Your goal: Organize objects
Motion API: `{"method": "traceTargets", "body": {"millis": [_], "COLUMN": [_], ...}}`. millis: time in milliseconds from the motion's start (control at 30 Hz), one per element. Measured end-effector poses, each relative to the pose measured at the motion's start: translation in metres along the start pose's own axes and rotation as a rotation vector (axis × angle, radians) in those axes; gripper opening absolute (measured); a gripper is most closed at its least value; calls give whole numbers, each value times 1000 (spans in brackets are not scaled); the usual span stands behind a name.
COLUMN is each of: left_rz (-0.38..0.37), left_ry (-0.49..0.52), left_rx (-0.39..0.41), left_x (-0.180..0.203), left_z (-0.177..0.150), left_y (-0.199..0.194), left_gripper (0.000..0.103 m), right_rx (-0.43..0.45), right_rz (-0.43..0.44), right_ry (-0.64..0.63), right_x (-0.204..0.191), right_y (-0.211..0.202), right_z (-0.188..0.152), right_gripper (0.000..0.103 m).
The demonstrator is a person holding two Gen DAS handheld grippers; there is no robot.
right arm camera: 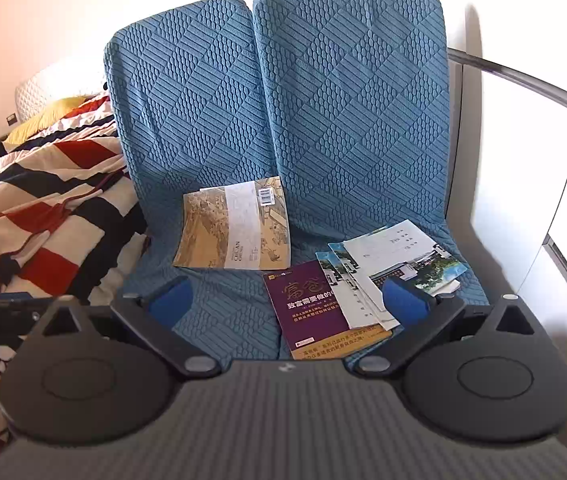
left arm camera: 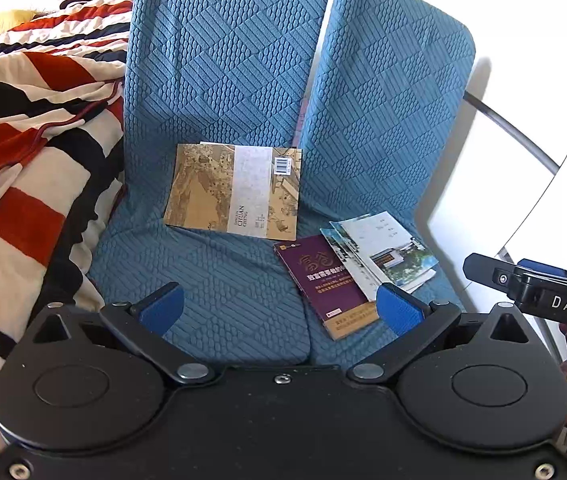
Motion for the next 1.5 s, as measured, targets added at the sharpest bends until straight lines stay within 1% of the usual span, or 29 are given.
{"method": "traceTargets", "body": {"millis": [167,300,500,633,933,1000,1100,1233,1500], "left_rz": [13,23,63,83,73,73,73,74,80], "left_ry": [-1,-44,-76,-75,-59,-56,-64,-100,-65], "left_rx": [-14,-30,-32,-30,-37,-41,-41,-39,-35], "left_x": [0,-9,-25,-30,-21,-21,-20,-25,-22], "left_z": [-1,-2,-1,-1,-2,-2,-4,-2,-1], "left_y": [15,30,49,53,59,62,59,60,61], "left_gripper": [103,103,102,102,102,102,102,102,102], "right_rx": [-4,-11,-37,-55,-97,-106,-104,-106,-109], "right_rz": [13,5,15,20,46,40,32,38,42], "right_ry": [-4,-9,16,20,31,38,33,39,46], "right_x": [-1,1,7,12,15,16,15,16,18], "right_y": [11,22,41,50,64,67,68,69,71], "right_z": [-5,-10,-15,-17,-20,-22,-22,-21,-23], "right_gripper": [103,103,103,103,103,103,103,103,103]}}
Point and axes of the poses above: each gripper's, at about its wrist camera, not at the fingertips, and y roughly the way its jaws point, x to its right, z to its top, the point moved 4 cm from there along y, roughly the way its jaws point, and after that the axes turned 8 degrees about x, right-handed, at the moved point
